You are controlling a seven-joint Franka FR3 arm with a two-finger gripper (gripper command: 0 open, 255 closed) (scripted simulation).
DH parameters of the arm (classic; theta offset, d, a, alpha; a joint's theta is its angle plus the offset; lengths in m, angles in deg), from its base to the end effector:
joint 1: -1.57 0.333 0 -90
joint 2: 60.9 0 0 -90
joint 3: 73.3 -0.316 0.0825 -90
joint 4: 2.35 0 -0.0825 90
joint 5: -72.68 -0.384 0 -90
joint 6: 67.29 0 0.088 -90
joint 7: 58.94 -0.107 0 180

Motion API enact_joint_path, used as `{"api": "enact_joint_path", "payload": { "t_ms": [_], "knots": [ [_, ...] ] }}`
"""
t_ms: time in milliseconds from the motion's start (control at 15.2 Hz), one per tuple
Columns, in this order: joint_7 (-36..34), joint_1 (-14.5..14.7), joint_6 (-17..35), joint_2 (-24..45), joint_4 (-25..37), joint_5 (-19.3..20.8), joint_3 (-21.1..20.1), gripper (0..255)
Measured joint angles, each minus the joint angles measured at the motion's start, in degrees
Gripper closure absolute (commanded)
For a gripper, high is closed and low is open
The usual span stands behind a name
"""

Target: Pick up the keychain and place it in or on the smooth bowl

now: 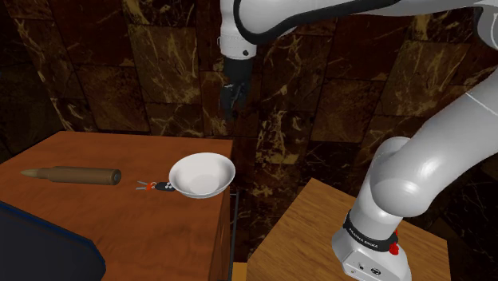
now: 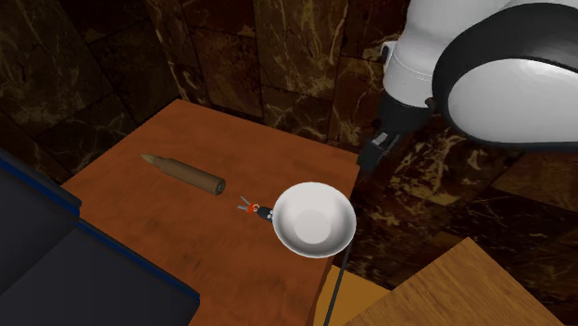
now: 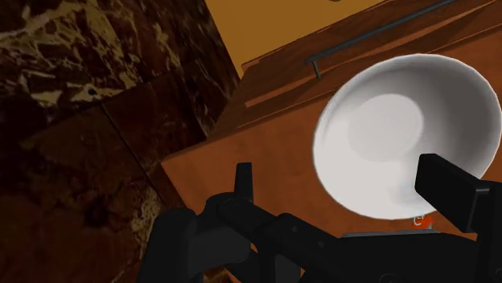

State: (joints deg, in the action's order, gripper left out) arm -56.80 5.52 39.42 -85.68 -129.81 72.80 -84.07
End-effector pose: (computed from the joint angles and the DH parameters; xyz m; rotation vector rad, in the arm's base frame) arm 0.4156 0.1188 0.5466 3.0360 0.4284 0.1095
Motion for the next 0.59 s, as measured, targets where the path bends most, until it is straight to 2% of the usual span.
{"api": "enact_joint_path", "payload": {
  "t_ms": [594],
  "knots": [
    [-5.9, 2.0, 7.1, 17.0, 7.2, 1.2, -5.5, 0]
  ]
}}
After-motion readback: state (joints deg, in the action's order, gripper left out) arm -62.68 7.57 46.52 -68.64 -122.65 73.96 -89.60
